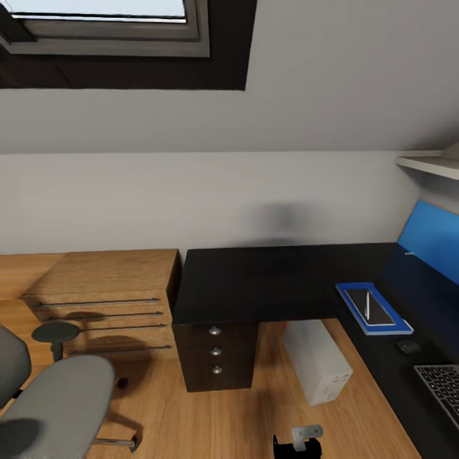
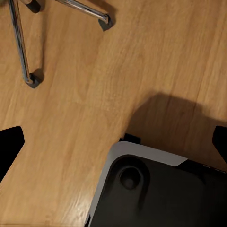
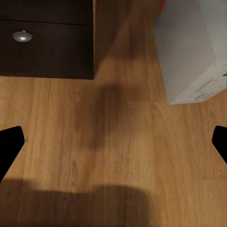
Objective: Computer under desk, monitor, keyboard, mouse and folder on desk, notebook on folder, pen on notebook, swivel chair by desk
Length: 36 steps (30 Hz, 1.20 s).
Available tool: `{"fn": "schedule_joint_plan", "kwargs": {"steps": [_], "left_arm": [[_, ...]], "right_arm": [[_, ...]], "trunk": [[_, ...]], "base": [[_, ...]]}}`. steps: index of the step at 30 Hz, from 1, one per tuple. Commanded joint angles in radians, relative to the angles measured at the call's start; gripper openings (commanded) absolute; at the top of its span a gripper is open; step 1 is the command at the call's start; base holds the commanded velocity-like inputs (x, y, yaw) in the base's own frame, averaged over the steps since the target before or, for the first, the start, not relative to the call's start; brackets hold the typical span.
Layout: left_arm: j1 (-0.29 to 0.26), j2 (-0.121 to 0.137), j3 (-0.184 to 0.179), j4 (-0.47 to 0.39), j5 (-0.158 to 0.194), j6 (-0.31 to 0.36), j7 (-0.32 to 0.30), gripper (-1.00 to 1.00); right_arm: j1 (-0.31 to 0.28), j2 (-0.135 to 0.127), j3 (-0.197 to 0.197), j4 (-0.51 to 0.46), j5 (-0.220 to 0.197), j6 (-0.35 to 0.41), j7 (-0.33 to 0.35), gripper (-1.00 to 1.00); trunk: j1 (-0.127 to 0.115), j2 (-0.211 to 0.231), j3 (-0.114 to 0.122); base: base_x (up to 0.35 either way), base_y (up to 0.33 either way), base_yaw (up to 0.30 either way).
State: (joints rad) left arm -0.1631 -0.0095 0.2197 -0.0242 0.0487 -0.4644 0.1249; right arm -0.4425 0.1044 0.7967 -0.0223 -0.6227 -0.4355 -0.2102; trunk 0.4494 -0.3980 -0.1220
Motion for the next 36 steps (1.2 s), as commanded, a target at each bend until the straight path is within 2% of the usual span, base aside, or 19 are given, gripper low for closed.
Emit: {"fn": "schedule_joint_plan", "kwargs": {"steps": [1,7,11,12,16,20,23,25,30,33,34,35,36], "left_arm": [[-0.001,0.000,-0.002,0.001,0.005,-0.004,0.002,1.00],[-0.001,-0.001,-0.001,0.001,0.006,-0.004,0.006,1.00],[-0.001,0.000,0.000,0.001,0.006,-0.003,0.007,1.00],[-0.001,0.001,0.000,0.001,0.007,-0.003,0.007,1.00],[-0.001,0.001,0.000,0.001,0.007,-0.003,0.007,1.00],[-0.001,0.002,-0.001,0.001,0.007,-0.005,0.007,1.00],[-0.001,0.002,-0.001,0.001,0.007,-0.005,0.006,1.00],[-0.001,0.005,-0.001,0.002,0.007,-0.006,0.004,1.00],[0.004,0.012,-0.002,0.003,0.006,-0.012,0.003,1.00],[0.052,0.013,-0.001,0.003,0.006,-0.077,0.000,1.00],[0.068,0.013,-0.001,0.003,0.006,-0.122,-0.001,1.00],[0.091,0.013,-0.002,0.003,0.005,-0.210,-0.001,1.00],[0.098,0.012,-0.002,0.003,0.005,-0.241,-0.002,1.00]], "right_arm": [[0.000,-0.001,0.008,0.000,-0.004,-0.001,-0.006,1.00],[0.012,-0.004,0.006,0.024,-0.003,-0.002,-0.008,1.00],[0.063,-0.031,0.005,0.043,-0.005,-0.023,-0.009,1.00],[0.084,-0.041,0.005,0.045,-0.005,-0.062,-0.009,1.00],[0.118,-0.047,0.006,0.046,-0.004,-0.145,-0.009,1.00],[0.194,-0.049,0.008,0.047,0.001,-0.328,-0.008,1.00],[0.216,-0.050,0.007,0.047,0.002,-0.365,-0.007,1.00],[0.251,-0.053,0.007,0.047,0.004,-0.417,-0.006,1.00],[0.263,-0.054,0.007,0.047,0.004,-0.430,-0.006,1.00],[0.265,-0.056,0.007,0.047,0.004,-0.428,-0.005,1.00],[0.266,-0.057,0.007,0.047,0.004,-0.426,-0.004,1.00],[0.266,-0.058,0.007,0.047,0.005,-0.424,-0.001,1.00],[0.266,-0.058,0.007,0.047,0.005,-0.423,-0.001,1.00]], "trunk": [[0.001,-0.002,-0.002],[0.001,-0.002,0.001],[0.001,-0.002,0.003],[0.001,-0.002,0.004],[0.001,-0.002,0.007],[0.001,-0.002,0.011],[0.001,-0.002,0.014],[0.001,-0.002,0.017],[0.001,-0.002,0.023],[0.001,-0.002,0.026],[0.001,-0.002,0.026],[0.001,-0.002,0.027],[0.001,-0.002,0.028]], "base": [[0.000,0.000,0.254],[0.000,0.000,0.258],[0.000,0.000,0.260],[0.000,0.000,0.255],[0.000,0.000,0.249],[0.000,0.000,0.233],[0.000,0.000,0.200],[0.000,0.000,0.181],[0.000,0.000,0.184],[0.000,0.000,0.231],[0.000,0.000,0.244],[0.000,0.000,0.250],[0.000,0.000,0.251]]}}
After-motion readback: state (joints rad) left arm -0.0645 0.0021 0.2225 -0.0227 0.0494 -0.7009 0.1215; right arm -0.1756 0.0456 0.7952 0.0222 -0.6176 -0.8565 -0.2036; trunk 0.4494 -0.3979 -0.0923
